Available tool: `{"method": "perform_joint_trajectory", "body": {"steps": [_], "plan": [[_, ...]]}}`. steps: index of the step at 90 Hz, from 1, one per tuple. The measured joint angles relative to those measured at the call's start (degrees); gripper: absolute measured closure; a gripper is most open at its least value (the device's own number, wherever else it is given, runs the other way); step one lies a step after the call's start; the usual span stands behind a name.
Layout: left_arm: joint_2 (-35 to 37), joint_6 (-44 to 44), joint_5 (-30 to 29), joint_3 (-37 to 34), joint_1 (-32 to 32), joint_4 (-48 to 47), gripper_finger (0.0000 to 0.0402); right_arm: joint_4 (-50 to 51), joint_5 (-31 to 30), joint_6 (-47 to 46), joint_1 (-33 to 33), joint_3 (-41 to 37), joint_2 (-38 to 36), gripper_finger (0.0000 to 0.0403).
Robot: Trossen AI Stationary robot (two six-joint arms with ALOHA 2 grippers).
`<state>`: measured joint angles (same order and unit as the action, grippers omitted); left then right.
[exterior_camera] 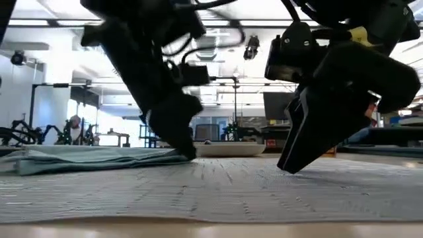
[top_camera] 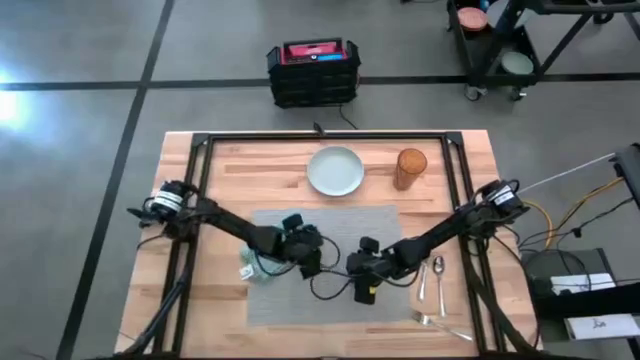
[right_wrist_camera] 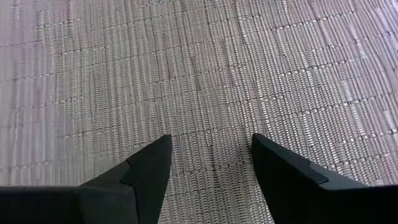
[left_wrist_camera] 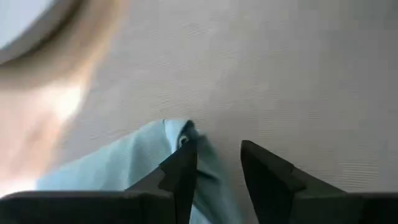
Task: Set table place
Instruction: Adjust the table napkin and the table mat
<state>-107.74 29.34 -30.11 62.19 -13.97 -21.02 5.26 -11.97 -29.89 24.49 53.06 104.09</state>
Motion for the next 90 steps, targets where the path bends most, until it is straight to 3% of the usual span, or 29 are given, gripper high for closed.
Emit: {"method": "perform_joint_trajectory", "body": {"steps": [31, 51, 58, 66, 90], "plan": [[4.6, 2.6, -0.1, 2.7, 2.1, -9.2, 0.0288, -0.1, 0.0, 0.6, 0.2, -0.1, 0.0, 0.0203], [14.8, 6.4, 0.4, 2.5, -1.8, -32.5, 0.0288, -0.1, 0.0, 0.5, 0.2, -0.1, 0.0, 0.0203], [18.5, 10.7, 1.3, -0.2, -3.3, -41.3, 0.0288, -0.1, -0.1, 0.5, 0.2, -0.1, 0.0, 0.0203], [23.2, 15.6, 4.1, -5.0, -4.7, -45.1, 0.0288, -0.2, -0.1, 0.9, 0.2, -0.1, 0.0, 0.0203], [34.4, 22.3, 16.2, -22.4, -5.1, -37.2, 0.0288, -0.4, -0.1, 0.9, 0.2, -0.1, 0.1, 0.0203]]}}
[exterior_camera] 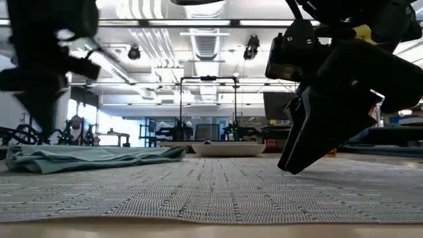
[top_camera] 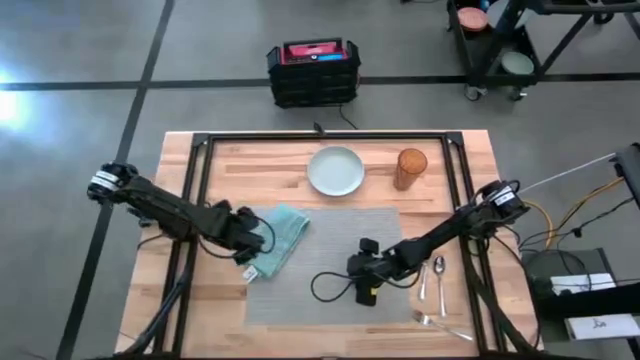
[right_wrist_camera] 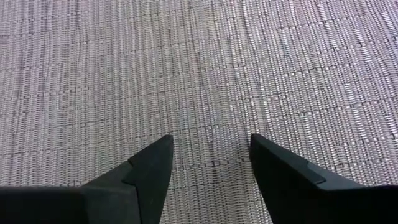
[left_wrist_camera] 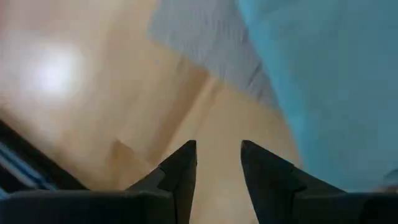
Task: Set table place
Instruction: Adjust the table napkin and the table mat
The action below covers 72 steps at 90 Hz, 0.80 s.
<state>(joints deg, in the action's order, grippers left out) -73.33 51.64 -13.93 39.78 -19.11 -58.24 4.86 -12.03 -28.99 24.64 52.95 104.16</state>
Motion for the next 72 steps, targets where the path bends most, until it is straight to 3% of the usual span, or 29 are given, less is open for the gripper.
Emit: {"method": "perform_joint_trajectory", "body": {"steps": [23, 72], "plan": [[0.7, 1.6, 5.0, -8.3, -0.1, 13.9, 0.0288, 0.0, 0.0, 0.4, 0.1, 0.0, 0.0, 0.0203], [-0.6, 4.9, 5.5, -7.9, -3.3, 13.1, 0.0288, -1.0, 0.1, 0.6, 0.1, -0.1, 0.0, 0.0203]]}}
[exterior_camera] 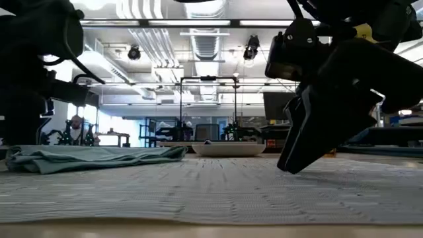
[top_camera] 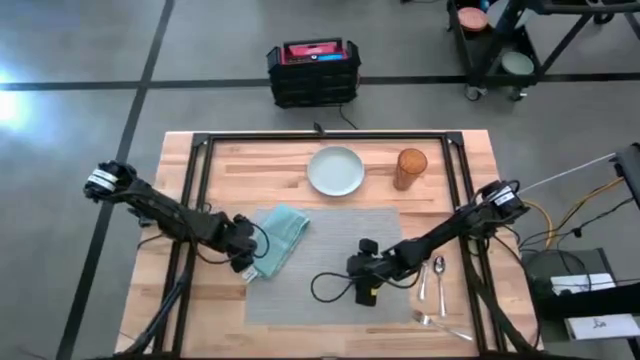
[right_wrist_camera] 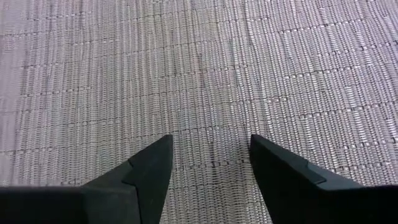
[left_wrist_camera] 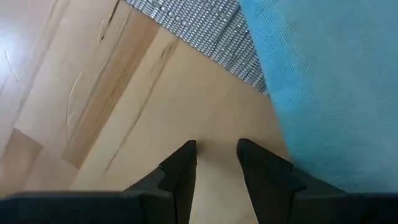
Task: Set table place
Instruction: Adjust the table napkin and the table mat
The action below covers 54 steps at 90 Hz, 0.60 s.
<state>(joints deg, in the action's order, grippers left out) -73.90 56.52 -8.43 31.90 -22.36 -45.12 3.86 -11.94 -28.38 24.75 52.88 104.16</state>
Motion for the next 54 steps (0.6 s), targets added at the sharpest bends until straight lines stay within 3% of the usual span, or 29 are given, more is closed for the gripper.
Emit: {"method": "perform_joint_trajectory", "body": {"steps": [13, 45, 54], "plan": [[-0.1, 1.6, 3.4, 1.5, -2.7, 2.1, 0.0288, 0.0, 0.0, 0.0, 0.0, 0.0, 0.0, 0.0203], [-0.4, 9.4, 3.2, 4.2, -8.8, 11.9, 0.0288, 0.0, -0.1, 0.1, 0.0, 0.0, 0.0, 0.0203], [-1.7, 10.5, 4.3, 4.2, -9.9, 10.9, 0.0288, 0.0, -0.1, 0.1, 0.0, 0.0, 0.0, 0.0203]]}}
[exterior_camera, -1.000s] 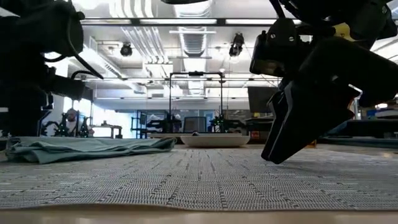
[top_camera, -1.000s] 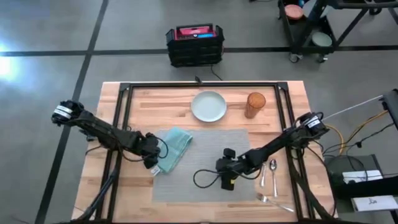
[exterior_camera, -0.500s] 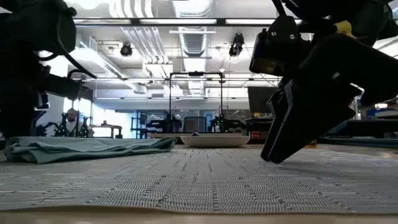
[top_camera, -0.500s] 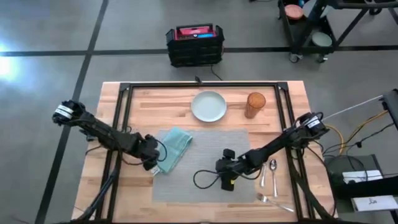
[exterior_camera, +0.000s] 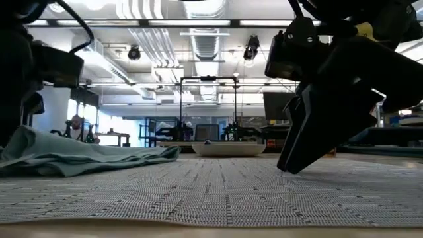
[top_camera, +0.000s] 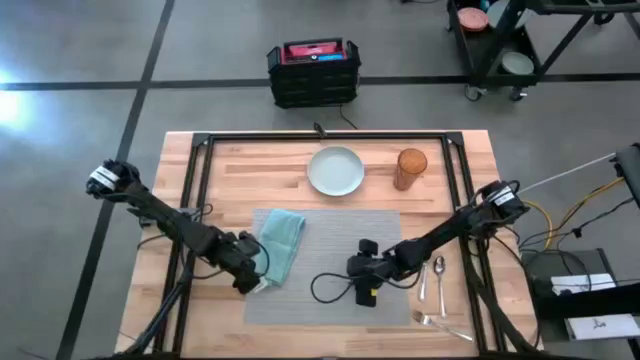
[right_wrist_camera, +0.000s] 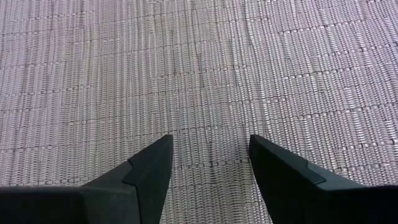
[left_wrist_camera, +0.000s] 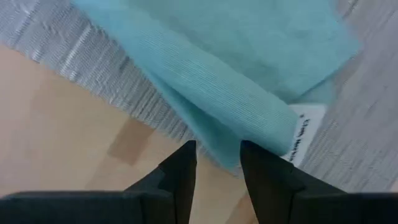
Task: Set table place
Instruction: Adjust the table napkin and the table mat
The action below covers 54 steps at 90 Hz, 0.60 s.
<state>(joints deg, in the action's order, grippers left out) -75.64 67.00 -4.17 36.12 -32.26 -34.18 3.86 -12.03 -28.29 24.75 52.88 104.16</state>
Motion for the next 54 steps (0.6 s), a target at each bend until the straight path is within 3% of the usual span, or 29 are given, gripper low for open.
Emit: {"method": "perform_joint_trajectory", "body": {"steps": [11, 20, 28, 41, 54], "plan": [[-1.8, 1.1, 4.2, 2.0, -1.0, -3.5, 0.0288, 0.0, 0.0, -0.2, 0.0, 0.0, 0.0, 0.0203], [-2.7, 1.0, 4.7, 6.0, -1.5, -12.9, 0.0288, -0.1, 0.0, -0.1, 0.0, 0.0, 0.0, 0.0203], [-2.8, 0.0, 0.5, 11.0, -1.7, -19.0, 0.0288, -0.3, 0.0, -0.1, 0.0, 0.0, 0.0, 0.0203], [-2.7, -4.6, -9.8, 16.3, -1.8, -19.5, 0.0288, -0.4, 0.0, -0.1, 0.0, 0.0, 0.0, 0.0203], [-4.2, -5.3, -11.9, 15.0, -1.3, -19.8, 0.0288, -0.5, 0.0, 0.0, 0.0, 0.0, 0.0, 0.0203]]}}
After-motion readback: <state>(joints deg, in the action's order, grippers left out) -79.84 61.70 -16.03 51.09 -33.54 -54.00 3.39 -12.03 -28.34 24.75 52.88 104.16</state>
